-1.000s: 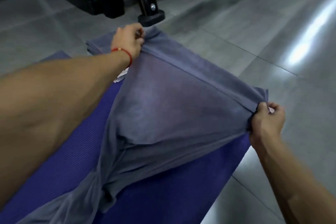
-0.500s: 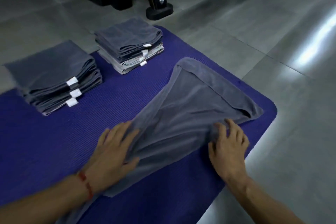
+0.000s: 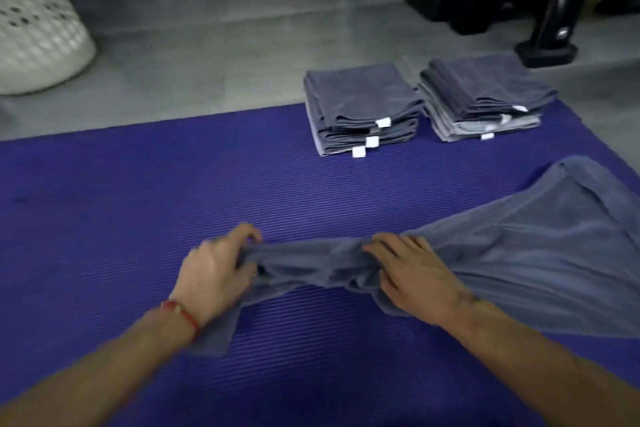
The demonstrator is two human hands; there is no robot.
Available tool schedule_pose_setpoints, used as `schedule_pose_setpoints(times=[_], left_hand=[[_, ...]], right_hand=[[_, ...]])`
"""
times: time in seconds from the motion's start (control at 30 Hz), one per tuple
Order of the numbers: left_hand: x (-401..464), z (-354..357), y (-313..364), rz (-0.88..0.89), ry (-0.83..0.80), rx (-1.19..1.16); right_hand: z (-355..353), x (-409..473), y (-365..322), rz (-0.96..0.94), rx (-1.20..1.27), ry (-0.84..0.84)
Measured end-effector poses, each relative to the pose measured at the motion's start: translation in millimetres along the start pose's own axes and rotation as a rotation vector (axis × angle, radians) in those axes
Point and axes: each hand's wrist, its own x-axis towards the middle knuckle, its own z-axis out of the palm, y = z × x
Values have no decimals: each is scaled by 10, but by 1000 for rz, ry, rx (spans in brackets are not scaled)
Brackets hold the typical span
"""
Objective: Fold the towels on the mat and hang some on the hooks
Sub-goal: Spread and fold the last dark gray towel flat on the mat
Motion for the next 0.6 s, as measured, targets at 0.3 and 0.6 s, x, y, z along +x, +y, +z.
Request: schedule_pose_setpoints(times=[0.3, 0.6], left_hand=[[908, -338, -378, -690, 254, -1000], [-537, 959, -475, -506, 154, -387]], right_hand=[[-103, 123, -102, 134, 125, 72], [189, -43, -178, -28, 57, 12]])
